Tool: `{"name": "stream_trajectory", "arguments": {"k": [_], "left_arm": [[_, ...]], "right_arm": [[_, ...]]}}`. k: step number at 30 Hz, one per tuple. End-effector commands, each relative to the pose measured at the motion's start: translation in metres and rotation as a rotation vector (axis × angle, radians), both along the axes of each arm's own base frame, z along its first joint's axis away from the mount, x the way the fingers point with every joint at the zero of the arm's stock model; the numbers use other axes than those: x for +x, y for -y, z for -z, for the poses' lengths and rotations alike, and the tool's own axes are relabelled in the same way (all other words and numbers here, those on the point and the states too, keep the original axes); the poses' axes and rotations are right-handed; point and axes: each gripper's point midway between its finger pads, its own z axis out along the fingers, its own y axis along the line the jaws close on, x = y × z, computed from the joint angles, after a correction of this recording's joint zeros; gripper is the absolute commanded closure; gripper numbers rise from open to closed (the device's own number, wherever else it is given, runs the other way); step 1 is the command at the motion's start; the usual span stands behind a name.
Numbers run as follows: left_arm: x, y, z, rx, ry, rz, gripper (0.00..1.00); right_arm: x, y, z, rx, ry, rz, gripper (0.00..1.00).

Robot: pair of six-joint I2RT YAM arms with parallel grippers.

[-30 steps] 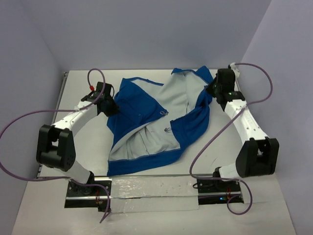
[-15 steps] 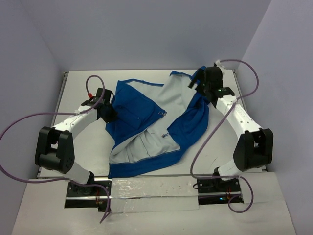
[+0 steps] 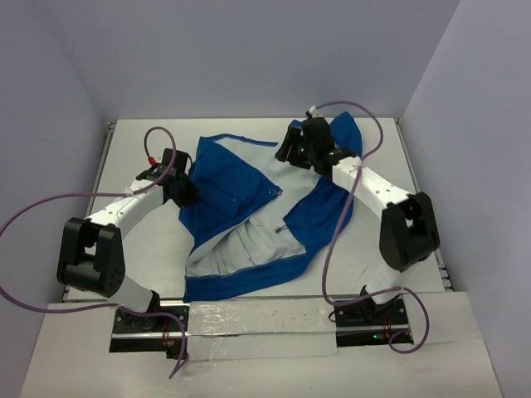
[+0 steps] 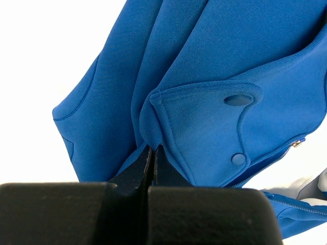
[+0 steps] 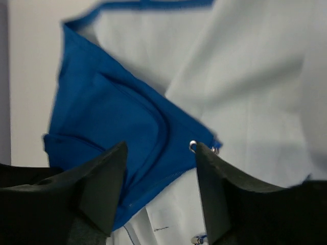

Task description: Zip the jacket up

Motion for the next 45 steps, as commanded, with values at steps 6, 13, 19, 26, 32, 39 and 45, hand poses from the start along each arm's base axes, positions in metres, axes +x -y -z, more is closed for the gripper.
{"name": "stream_trajectory", "arguments": {"k": [6, 13, 19, 26, 32, 39, 45], "left_arm": [[-0.001, -0.003, -0.01, 0.003, 0.027, -0.004, 1.0], [0.001, -0.003, -0.013, 0.006, 0.032, -0.002, 1.0], [0.002, -0.003, -0.016, 0.006, 0.04, -0.004, 1.0], [0.002, -0.002, -0.02, -0.001, 0.044, -0.001, 1.0], [0.004, 0.002, -0.021, -0.015, 0.051, 0.005, 1.0], [0.003, 0.0, -0.024, -0.01, 0.059, 0.005, 1.0], [0.002, 0.0, -0.025, -0.015, 0.061, 0.004, 1.0]], "right_arm": [[-0.024, -0.015, 0.107, 0.068, -0.295, -0.005, 0.4], [-0.021, -0.012, 0.135, 0.056, -0.358, 0.037, 0.33], [-0.022, -0.018, 0.147, 0.087, -0.403, 0.034, 0.32], [-0.033, -0.024, 0.134, 0.17, -0.401, 0.052, 0.23], [-0.049, -0.041, 0.128, 0.249, -0.441, 0.037, 0.26], [-0.051, -0.064, 0.139, 0.305, -0.503, 0.02, 0.35], [-0.053, -0.069, 0.144, 0.361, -0.542, 0.051, 0.41]]}}
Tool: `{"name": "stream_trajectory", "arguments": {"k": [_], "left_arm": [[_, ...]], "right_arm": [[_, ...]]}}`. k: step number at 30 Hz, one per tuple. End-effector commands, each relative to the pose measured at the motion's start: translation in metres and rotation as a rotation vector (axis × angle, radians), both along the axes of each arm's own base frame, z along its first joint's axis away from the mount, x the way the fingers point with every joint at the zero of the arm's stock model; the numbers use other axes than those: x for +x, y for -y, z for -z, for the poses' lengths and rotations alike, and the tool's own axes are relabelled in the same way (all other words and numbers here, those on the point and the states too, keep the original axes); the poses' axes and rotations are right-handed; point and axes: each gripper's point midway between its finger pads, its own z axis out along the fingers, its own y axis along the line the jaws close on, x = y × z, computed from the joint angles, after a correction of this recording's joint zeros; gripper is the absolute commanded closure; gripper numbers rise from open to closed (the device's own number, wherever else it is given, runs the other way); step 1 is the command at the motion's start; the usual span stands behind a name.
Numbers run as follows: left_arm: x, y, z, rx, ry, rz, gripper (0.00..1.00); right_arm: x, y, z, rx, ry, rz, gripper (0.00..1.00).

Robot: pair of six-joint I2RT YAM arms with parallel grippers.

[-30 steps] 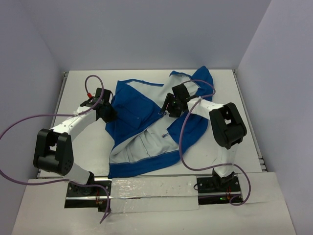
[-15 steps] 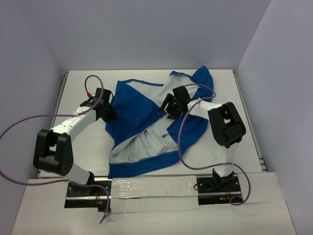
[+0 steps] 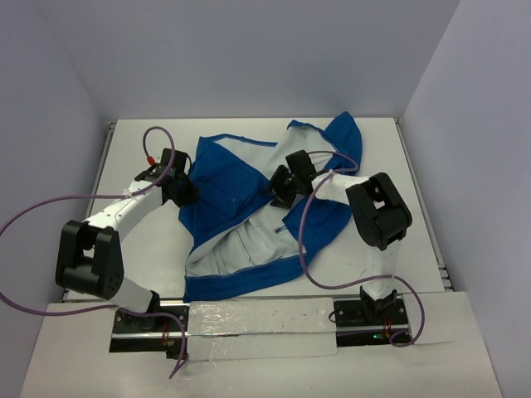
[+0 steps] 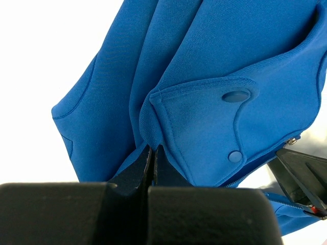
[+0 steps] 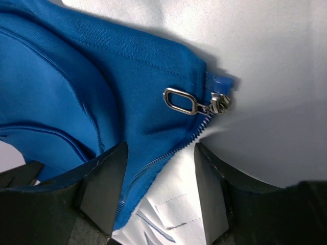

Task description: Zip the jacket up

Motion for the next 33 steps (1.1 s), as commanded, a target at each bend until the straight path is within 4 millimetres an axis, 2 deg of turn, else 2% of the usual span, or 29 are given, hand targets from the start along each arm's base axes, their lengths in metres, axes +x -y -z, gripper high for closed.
{"name": "stream_trajectory", "arguments": {"k": [1, 3, 5, 9, 13, 15, 17, 18, 20, 21, 22, 25, 28, 32, 33], "left_arm": [[0.003, 0.001, -0.02, -0.01, 0.048, 0.004, 1.0], [0.003, 0.001, -0.021, -0.013, 0.053, 0.005, 1.0], [0.004, 0.001, -0.022, -0.013, 0.056, 0.002, 1.0], [0.002, -0.002, -0.026, -0.003, 0.06, 0.0, 1.0], [-0.001, -0.009, -0.03, 0.028, 0.058, -0.008, 1.0], [-0.005, -0.017, -0.032, 0.051, 0.056, -0.024, 1.0], [-0.007, -0.021, -0.035, 0.058, 0.059, -0.037, 1.0], [-0.007, -0.023, -0.038, 0.059, 0.067, -0.044, 0.97], [-0.007, -0.03, -0.05, 0.069, 0.087, -0.073, 0.77], [-0.005, -0.032, -0.059, 0.074, 0.104, -0.083, 0.57], [-0.003, -0.035, -0.069, 0.08, 0.126, -0.092, 0.29], [0.006, -0.035, -0.102, 0.074, 0.205, -0.095, 0.02], [0.021, -0.024, -0.14, 0.023, 0.308, -0.06, 0.01], [0.035, 0.031, -0.161, -0.184, 0.354, 0.125, 0.01], [0.036, 0.049, -0.165, -0.263, 0.348, 0.186, 0.01]], "right_arm": [[0.008, -0.015, -0.007, 0.087, -0.004, 0.036, 0.42], [0.01, -0.018, -0.004, 0.11, -0.013, 0.055, 0.49], [0.014, -0.019, -0.003, 0.118, -0.011, 0.064, 0.6], [0.019, -0.02, -0.01, 0.118, 0.019, 0.069, 1.0], [0.028, -0.022, -0.038, 0.134, 0.133, 0.037, 1.0], [0.031, -0.024, -0.066, 0.155, 0.237, -0.014, 1.0], [0.031, -0.027, -0.079, 0.166, 0.292, -0.055, 1.0], [0.03, -0.029, -0.083, 0.171, 0.305, -0.076, 1.0], [0.027, -0.03, -0.094, 0.161, 0.368, -0.143, 1.0], [0.023, -0.031, -0.099, 0.163, 0.39, -0.173, 1.0], [0.019, -0.031, -0.103, 0.164, 0.414, -0.208, 1.0], [0.005, -0.032, -0.113, 0.177, 0.475, -0.297, 1.0], [-0.006, -0.036, -0.12, 0.226, 0.511, -0.364, 1.0], [-0.025, -0.049, -0.137, 0.369, 0.563, -0.463, 1.0], [-0.031, -0.05, -0.138, 0.39, 0.566, -0.487, 1.0]]}}
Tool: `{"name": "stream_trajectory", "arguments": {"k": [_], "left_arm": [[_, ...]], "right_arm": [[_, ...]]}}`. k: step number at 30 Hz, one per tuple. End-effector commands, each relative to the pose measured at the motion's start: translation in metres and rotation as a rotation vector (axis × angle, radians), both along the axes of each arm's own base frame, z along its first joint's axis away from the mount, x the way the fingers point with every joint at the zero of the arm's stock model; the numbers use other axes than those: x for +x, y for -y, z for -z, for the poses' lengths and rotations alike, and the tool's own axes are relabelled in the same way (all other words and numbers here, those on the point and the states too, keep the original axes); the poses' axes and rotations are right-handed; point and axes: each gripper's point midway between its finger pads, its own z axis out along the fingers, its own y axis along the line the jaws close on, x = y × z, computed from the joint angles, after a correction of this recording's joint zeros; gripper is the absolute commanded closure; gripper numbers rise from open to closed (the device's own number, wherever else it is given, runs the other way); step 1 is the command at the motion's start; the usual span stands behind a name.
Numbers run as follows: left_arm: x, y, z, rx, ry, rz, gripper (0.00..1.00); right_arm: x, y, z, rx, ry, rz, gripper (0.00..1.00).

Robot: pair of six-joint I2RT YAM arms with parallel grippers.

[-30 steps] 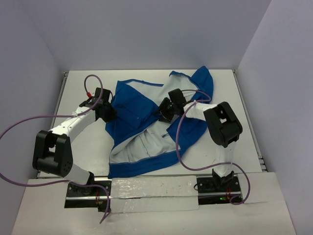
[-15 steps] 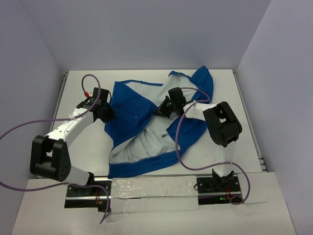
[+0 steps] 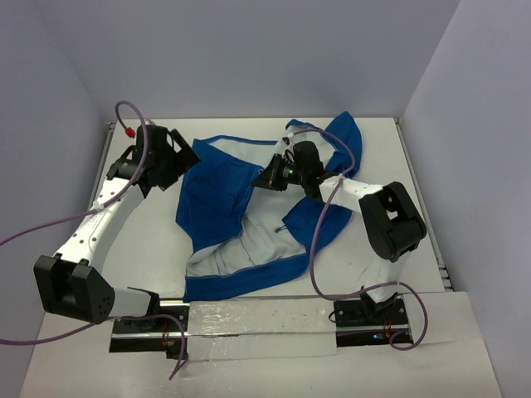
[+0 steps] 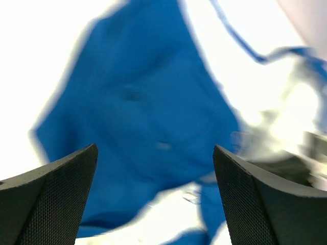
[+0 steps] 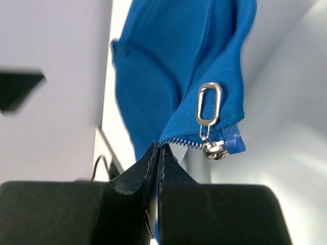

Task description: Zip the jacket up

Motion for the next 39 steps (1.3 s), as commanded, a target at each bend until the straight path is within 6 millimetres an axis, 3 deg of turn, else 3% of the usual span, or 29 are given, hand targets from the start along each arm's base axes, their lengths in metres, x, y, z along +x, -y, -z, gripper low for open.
{"name": "stream_trajectory", "arguments": {"k": [1, 6, 11, 18, 26, 30, 31, 35, 38, 39], "left_arm": [[0.02, 0.077, -0.048, -0.275, 0.118, 0.3, 0.01], [0.023, 0.13, -0.059, -0.506, 0.166, 0.53, 0.07], [0.021, 0.165, -0.029, -0.57, 0.051, 0.686, 0.08], [0.014, 0.185, 0.011, -0.548, -0.059, 0.748, 0.06], [0.015, 0.192, 0.022, -0.539, -0.069, 0.769, 0.25], [0.011, 0.201, 0.034, -0.537, -0.108, 0.81, 0.37], [0.01, 0.202, 0.036, -0.537, -0.116, 0.813, 0.45], [0.009, 0.203, 0.039, -0.546, -0.125, 0.802, 0.96], [0.015, 0.197, 0.04, -0.525, -0.116, 0.757, 1.0], [0.018, 0.193, 0.039, -0.517, -0.112, 0.73, 1.0]], "right_arm": [[-0.026, -0.015, -0.043, 0.157, 0.165, -0.192, 1.0], [-0.036, -0.017, -0.06, 0.197, 0.216, -0.252, 1.0], [-0.039, -0.017, -0.066, 0.205, 0.233, -0.275, 1.0], [-0.041, -0.017, -0.063, 0.216, 0.213, -0.276, 1.0], [-0.042, -0.017, -0.065, 0.222, 0.21, -0.282, 1.0], [-0.041, -0.017, -0.067, 0.219, 0.214, -0.279, 1.0], [-0.041, -0.017, -0.066, 0.217, 0.213, -0.276, 1.0], [-0.04, -0.016, -0.063, 0.205, 0.208, -0.272, 1.0], [-0.038, -0.015, -0.057, 0.188, 0.205, -0.266, 1.0], [-0.036, -0.011, -0.053, 0.181, 0.198, -0.261, 0.83]]}}
